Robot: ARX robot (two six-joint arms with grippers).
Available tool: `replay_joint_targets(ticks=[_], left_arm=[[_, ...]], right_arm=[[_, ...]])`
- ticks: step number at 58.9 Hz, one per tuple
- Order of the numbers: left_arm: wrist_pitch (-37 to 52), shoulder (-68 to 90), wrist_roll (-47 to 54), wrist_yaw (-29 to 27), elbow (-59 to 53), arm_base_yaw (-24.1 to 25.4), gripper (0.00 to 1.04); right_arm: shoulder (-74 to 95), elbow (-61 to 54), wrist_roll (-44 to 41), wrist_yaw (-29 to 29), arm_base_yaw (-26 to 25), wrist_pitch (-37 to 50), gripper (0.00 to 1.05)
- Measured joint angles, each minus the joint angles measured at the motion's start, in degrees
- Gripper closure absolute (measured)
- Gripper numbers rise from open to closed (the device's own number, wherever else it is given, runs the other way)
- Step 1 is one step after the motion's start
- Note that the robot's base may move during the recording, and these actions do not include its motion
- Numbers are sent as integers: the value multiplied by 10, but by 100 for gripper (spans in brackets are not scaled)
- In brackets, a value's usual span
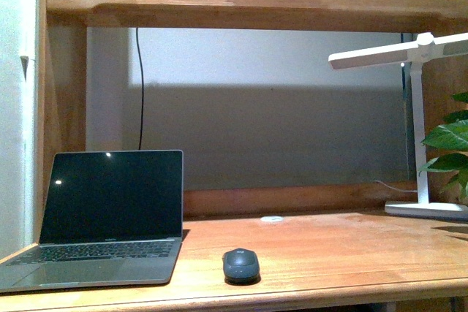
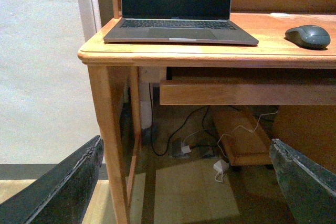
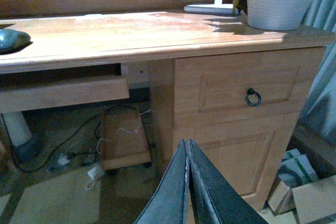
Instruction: Place mouse
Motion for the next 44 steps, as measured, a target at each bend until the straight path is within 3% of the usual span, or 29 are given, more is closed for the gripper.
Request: replay_joint_targets(ticks=[4,16,29,44], left_arm=[[0,0,0,0,0,0,8],[0,0,0,0,0,0,8],[0,0,0,0,0,0,8],[0,0,0,0,0,0,8]], right_arm=[[0,0,0,0,-1,0,94],[0,0,0,0,-1,0,58],[0,0,0,0,-1,0,6],[0,0,0,0,-1,0,7]])
